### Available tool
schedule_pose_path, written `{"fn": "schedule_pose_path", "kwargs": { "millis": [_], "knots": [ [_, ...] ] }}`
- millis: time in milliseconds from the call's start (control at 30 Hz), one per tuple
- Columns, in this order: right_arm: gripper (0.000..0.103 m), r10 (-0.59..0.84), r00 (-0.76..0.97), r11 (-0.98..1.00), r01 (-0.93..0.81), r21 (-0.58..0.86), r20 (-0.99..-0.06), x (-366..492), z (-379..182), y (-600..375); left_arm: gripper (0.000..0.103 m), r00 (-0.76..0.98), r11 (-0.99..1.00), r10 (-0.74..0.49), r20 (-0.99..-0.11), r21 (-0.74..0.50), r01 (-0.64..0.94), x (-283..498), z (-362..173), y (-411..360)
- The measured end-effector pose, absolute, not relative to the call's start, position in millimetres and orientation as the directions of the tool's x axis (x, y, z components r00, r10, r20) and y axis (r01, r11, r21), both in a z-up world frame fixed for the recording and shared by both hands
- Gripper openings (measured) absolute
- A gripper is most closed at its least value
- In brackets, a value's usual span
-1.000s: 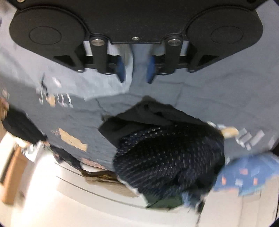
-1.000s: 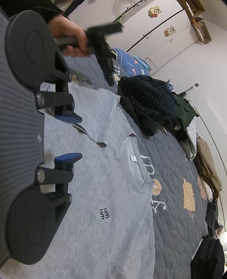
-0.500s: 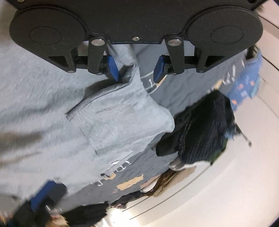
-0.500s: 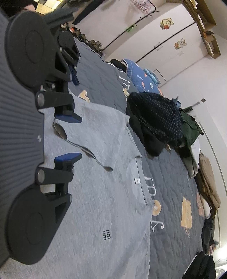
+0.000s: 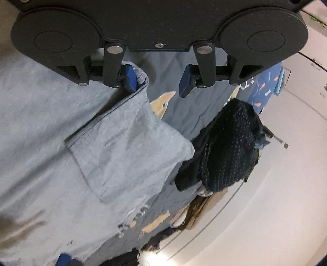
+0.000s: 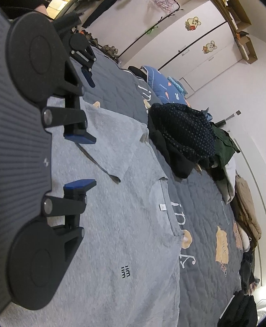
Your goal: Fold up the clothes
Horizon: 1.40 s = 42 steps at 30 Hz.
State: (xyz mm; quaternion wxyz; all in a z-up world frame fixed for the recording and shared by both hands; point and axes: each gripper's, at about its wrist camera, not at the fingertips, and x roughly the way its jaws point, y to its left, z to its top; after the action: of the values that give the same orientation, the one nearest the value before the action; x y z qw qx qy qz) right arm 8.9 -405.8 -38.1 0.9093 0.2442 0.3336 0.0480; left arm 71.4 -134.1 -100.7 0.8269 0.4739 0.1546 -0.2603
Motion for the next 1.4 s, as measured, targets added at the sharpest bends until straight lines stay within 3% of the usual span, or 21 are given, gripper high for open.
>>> {"fn": "schedule_pose_path", "kwargs": {
  "millis": [200,267,367,567,667,700,767,800,1000,1133,1300,1400],
  "knots": [
    [0.036,0.259,0.768,0.878,0.065,0.475,-0.586,8.0,-38.1,-401.0,0.043,0.855,0.095,-0.322,-0.407,0.885,0.457,49.1,-137.4,-163.4],
    [0.036,0.264,0.768,0.879,0.058,0.474,-0.584,7.3,-36.6,-399.6,0.008,0.847,0.058,-0.332,-0.415,0.887,0.457,48.6,-143.6,-165.2],
    [0.036,0.269,0.772,0.875,0.054,0.481,-0.576,7.0,-34.2,-401.1,0.005,0.821,0.12,-0.35,-0.45,0.848,0.516,47.0,-134.6,-163.0],
    [0.036,0.27,0.773,0.864,0.068,0.499,-0.573,7.7,-34.3,-407.7,0.012,0.778,0.18,-0.321,-0.54,0.772,0.61,50.8,-122.5,-158.8],
    [0.036,0.275,0.78,0.859,0.063,0.508,-0.562,6.3,-30.8,-410.7,0.017,0.734,0.325,-0.367,-0.572,0.66,0.677,61.2,-90.9,-153.5],
    [0.036,0.277,0.784,0.856,0.062,0.514,-0.556,6.3,-29.1,-412.1,0.021,0.719,0.37,-0.383,-0.58,0.616,0.695,64.6,-80.4,-151.7],
    [0.036,0.278,0.788,0.849,0.066,0.524,-0.55,6.1,-27.8,-415.5,0.059,0.689,0.454,-0.419,-0.592,0.52,0.723,71.6,-59.3,-148.1],
    [0.036,0.279,0.788,0.846,0.068,0.528,-0.549,6.2,-27.7,-417.1,0.061,0.674,0.493,-0.437,-0.595,0.469,0.733,75.0,-48.8,-146.4],
    [0.036,0.276,0.784,0.836,0.089,0.541,-0.555,8.4,-31.4,-424.2,0.057,0.606,0.664,-0.525,-0.598,0.158,0.731,119.2,-4.9,-155.4],
    [0.036,0.275,0.788,0.833,0.092,0.546,-0.551,8.1,-30.4,-427.5,0.056,0.564,0.661,-0.528,-0.635,0.11,0.742,145.4,-20.6,-198.3],
    [0.036,0.267,0.799,0.821,0.104,0.561,-0.539,7.1,-28.3,-437.9,0.044,0.519,0.654,-0.512,-0.685,0.082,0.752,156.2,-60.9,-251.5],
    [0.036,0.257,0.804,0.816,0.116,0.566,-0.536,6.1,-28.1,-445.1,0.043,0.52,0.674,-0.493,-0.697,0.072,0.736,161.8,-81.1,-269.3]
  ]
}}
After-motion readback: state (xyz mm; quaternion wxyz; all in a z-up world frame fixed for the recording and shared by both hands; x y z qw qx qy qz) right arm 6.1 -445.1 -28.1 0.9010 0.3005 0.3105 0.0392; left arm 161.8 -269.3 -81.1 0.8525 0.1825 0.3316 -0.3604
